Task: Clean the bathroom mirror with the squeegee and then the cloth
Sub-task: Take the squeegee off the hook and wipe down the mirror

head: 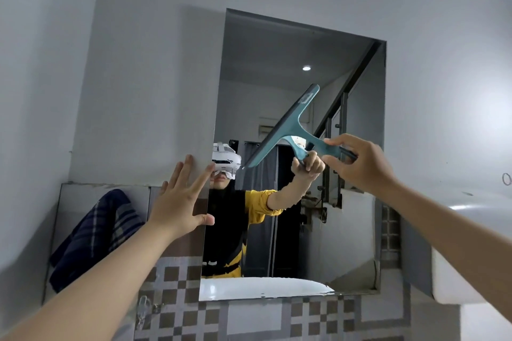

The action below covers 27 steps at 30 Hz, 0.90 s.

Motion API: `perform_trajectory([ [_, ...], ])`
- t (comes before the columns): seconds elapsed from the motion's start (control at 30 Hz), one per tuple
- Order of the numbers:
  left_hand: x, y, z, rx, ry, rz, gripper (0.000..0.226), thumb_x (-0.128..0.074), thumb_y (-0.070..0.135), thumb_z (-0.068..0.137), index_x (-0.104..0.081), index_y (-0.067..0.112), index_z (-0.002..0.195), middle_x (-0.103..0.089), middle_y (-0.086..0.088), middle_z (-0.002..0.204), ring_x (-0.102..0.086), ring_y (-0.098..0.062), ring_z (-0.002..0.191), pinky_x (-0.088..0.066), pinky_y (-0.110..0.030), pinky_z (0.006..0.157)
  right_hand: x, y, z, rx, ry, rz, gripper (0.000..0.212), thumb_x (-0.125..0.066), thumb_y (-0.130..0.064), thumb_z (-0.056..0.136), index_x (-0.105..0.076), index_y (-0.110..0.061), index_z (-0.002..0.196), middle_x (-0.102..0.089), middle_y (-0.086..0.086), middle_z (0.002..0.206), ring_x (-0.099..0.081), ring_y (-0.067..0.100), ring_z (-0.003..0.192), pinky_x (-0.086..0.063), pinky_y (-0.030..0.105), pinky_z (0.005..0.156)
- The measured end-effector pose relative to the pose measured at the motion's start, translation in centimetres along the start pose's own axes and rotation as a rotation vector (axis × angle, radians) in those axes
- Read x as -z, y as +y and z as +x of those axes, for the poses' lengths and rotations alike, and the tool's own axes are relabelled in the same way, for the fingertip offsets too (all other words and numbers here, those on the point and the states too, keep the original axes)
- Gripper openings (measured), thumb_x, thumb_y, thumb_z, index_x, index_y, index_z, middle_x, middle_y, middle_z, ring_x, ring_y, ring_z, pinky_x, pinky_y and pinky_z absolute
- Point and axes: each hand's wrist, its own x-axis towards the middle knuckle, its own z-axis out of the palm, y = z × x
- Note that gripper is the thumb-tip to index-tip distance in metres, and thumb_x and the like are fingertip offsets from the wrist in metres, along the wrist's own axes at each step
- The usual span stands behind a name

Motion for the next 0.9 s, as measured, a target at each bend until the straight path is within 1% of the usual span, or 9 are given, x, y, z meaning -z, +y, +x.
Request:
perform_trajectory([
  [0.1,0.0,0.0,0.1,0.012,-0.030,0.028,0.116,-0.065,0.065,0.066,0.022,0.043,0.140,0.036,-0.002,0.146,0.021,-0.027,0.139,-0.015,-0.054,0.111,1.2,2.5,-0.3,-0.020,-0.005,0.005,0.028,-0.074,-0.029,0.081,-0.067,-0.027,0.108,-0.061,-0.005,0.061,-0.044,0.013,0.045,-0.043,0.032,0.046],
  [0.17,0.1,0.0,0.2,0.019,-0.041,0.038,0.117,-0.064,0.066,0.066,0.024,0.044,0.138,0.036,-0.003,0.147,0.022,-0.027,0.138,-0.015,-0.053,0.111,2.3,4.2,-0.7,-0.051,0.012,0.012,0.028,-0.074,-0.027,0.081,-0.068,-0.025,0.108,-0.062,0.000,0.061,-0.045,0.017,0.046,-0.044,0.031,0.048],
  [0.23,0.2,0.1,0.2,0.023,-0.043,0.028,0.116,-0.065,0.064,0.066,0.023,0.044,0.139,0.036,-0.003,0.147,0.021,-0.028,0.140,-0.014,-0.053,0.111,3.5,5.9,-1.5,-0.116,0.045,0.044,0.022,-0.075,-0.026,0.081,-0.068,-0.031,0.101,-0.055,-0.003,0.053,-0.038,0.014,0.043,-0.037,0.026,0.049],
  [0.3,0.3,0.3,0.1,0.024,-0.044,0.019,0.116,-0.066,0.062,0.066,0.022,0.044,0.139,0.034,-0.004,0.148,0.020,-0.028,0.140,-0.014,-0.054,0.112,4.3,7.5,-2.2,-0.165,0.073,0.063,0.024,-0.075,-0.027,0.081,-0.063,-0.044,0.092,-0.043,-0.003,0.046,-0.030,0.012,0.040,-0.030,0.025,0.051],
  [0.33,0.3,0.3,0.2,0.024,-0.043,0.018,0.116,-0.067,0.061,0.066,0.022,0.044,0.139,0.034,-0.004,0.148,0.019,-0.028,0.140,-0.014,-0.054,0.112,4.5,8.0,-2.6,-0.177,0.076,0.068,0.024,-0.075,-0.028,0.081,-0.062,-0.046,0.090,-0.041,-0.002,0.046,-0.028,0.011,0.039,-0.029,0.026,0.052],
  [0.5,0.1,0.1,0.2,0.023,-0.034,0.014,0.118,-0.067,0.062,0.063,0.022,0.045,0.139,0.030,-0.006,0.151,0.017,-0.029,0.141,-0.016,-0.055,0.110,4.2,8.3,-3.3,-0.210,0.079,0.098,0.021,-0.075,-0.026,0.082,-0.066,-0.035,0.098,-0.041,-0.002,0.047,-0.031,0.014,0.042,-0.029,0.026,0.052],
  [0.63,0.0,-0.1,0.2,0.022,-0.028,0.009,0.117,-0.067,0.063,0.063,0.019,0.044,0.141,0.029,-0.006,0.151,0.016,-0.030,0.141,-0.016,-0.057,0.110,3.6,8.4,-3.9,-0.243,0.102,0.123,0.019,-0.074,-0.026,0.083,-0.066,-0.030,0.100,-0.039,-0.004,0.044,-0.027,0.009,0.037,-0.027,0.023,0.049],
  [0.73,-0.1,-0.1,0.2,0.019,-0.019,0.016,0.117,-0.067,0.064,0.064,0.019,0.043,0.141,0.030,-0.005,0.151,0.016,-0.029,0.141,-0.016,-0.057,0.109,3.1,8.1,-4.6,-0.256,0.110,0.142,0.018,-0.073,-0.026,0.084,-0.064,-0.030,0.099,-0.040,-0.003,0.044,-0.028,0.009,0.036,-0.026,0.021,0.047],
  [0.9,-0.1,0.0,0.2,0.019,-0.010,0.025,0.116,-0.067,0.063,0.065,0.018,0.043,0.141,0.029,-0.005,0.151,0.014,-0.030,0.142,-0.016,-0.058,0.109,1.9,7.4,-5.7,-0.338,0.127,0.189,0.017,-0.070,-0.028,0.085,-0.063,-0.029,0.100,-0.043,0.004,0.047,-0.031,0.018,0.041,-0.029,0.022,0.046],
])
